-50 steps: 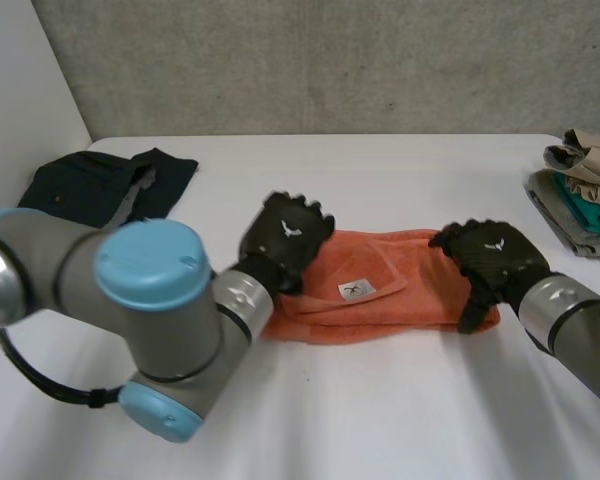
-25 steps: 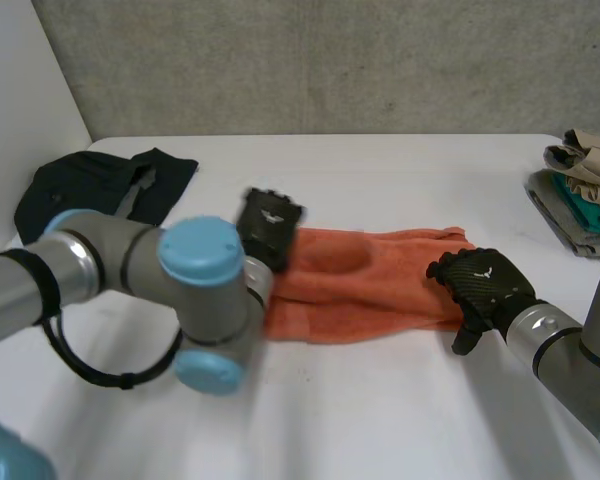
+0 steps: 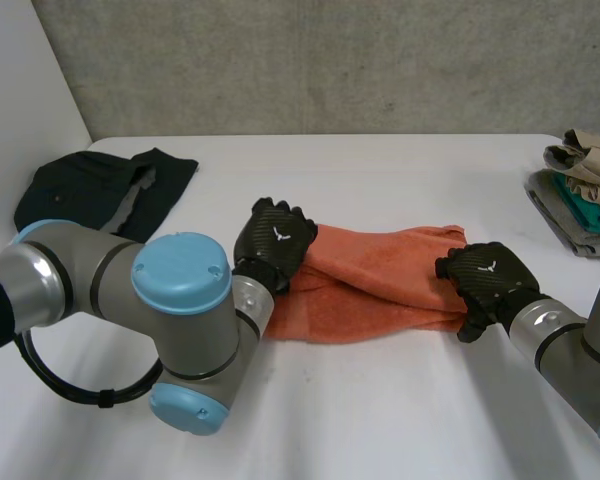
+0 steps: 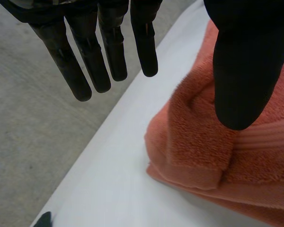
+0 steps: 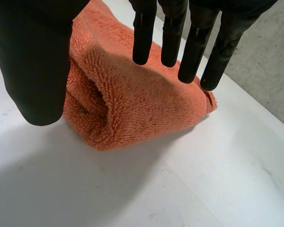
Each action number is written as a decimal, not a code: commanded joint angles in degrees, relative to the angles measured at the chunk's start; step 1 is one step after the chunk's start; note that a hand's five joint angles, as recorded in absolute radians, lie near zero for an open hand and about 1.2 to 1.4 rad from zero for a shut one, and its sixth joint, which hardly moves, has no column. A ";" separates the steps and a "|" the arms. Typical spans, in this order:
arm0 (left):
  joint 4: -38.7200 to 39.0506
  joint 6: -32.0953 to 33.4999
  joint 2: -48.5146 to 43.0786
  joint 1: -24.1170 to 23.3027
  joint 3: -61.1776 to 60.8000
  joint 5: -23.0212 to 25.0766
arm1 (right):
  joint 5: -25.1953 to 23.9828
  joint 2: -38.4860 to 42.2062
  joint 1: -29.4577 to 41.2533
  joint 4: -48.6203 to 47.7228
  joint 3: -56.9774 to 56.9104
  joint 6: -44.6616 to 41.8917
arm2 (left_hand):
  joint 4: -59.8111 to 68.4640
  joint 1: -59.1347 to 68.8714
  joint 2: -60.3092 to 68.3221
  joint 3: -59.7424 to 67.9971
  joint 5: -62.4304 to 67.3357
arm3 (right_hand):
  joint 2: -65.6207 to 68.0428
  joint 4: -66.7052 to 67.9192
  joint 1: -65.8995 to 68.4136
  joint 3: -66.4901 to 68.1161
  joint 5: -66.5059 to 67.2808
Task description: Fold the laundry.
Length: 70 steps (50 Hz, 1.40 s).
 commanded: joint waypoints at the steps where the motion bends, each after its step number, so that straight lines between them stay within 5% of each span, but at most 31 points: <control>1: 0.52 0.21 -5.22 1.22 3.45 1.97 | 0.09 0.45 0.14 -0.53 0.09 -0.21 | 5.18 4.77 4.89 4.57 5.45 | 6.11 5.11 9.19 5.22 5.93; 9: 1.14 0.12 -11.90 2.63 11.01 2.84 | 0.35 0.45 0.14 -0.09 0.09 0.14 | 14.57 14.16 14.29 13.97 14.84 | 6.45 5.44 9.53 5.56 6.26; 15: 1.05 0.47 -12.09 2.63 10.67 3.20 | 0.35 0.36 0.06 0.09 -0.35 1.02 | 50.55 50.14 50.27 49.95 50.82 | 8.13 7.13 11.21 7.24 7.95; 26: 1.84 6.17 3.46 -0.53 -7.07 3.11 | 0.17 0.27 -0.03 2.20 -1.76 2.07 | 50.57 50.16 50.29 49.97 50.84 | 11.32 10.32 14.40 10.43 11.14; 35: 2.89 10.49 4.70 -2.20 -14.03 2.76 | 0.00 2.47 -0.21 1.58 -2.46 1.46 | 50.57 50.16 50.29 49.97 50.84 | 13.35 12.34 16.42 12.45 13.16; 42: 5.53 11.81 2.95 -1.76 -13.68 2.67 | 0.00 4.58 -0.65 1.32 -3.69 0.49 | 34.82 34.40 34.53 34.21 35.08 | 14.36 13.35 17.43 13.46 14.17; 46: 6.59 11.90 3.21 -1.85 -13.51 2.32 | 0.00 5.28 -0.73 0.97 -3.78 -1.00 | 4.37 3.95 4.08 3.76 4.63 | 16.20 15.19 19.27 15.30 16.01; 51: 6.68 11.90 4.70 -1.94 -13.59 0.92 | 0.87 5.55 -1.61 -1.23 -3.78 -3.37 | 0.48 0.06 0.19 -0.13 0.74 | 52.95 51.95 56.03 52.06 52.77; 58: 5.97 11.46 11.11 -1.68 -15.87 -1.02 | 6.41 3.79 -4.77 -0.88 -3.34 -8.03 | -0.20 -0.62 -0.49 -0.81 0.06 | 54.16 53.16 57.24 53.27 53.98; 66: 5.97 10.75 19.38 1.05 -20.53 -0.93 | 7.21 -0.52 -6.71 1.41 -5.17 -26.46 | -1.89 -2.30 -2.17 -2.49 -1.62 | 54.16 53.16 57.24 53.27 53.98; 70: 5.97 10.23 20.26 1.31 -21.41 -1.02 | 7.12 -0.96 -0.95 1.06 -8.42 -31.14 | -2.05 -2.47 -2.34 -2.66 -1.79 | 54.16 53.16 57.24 53.27 53.98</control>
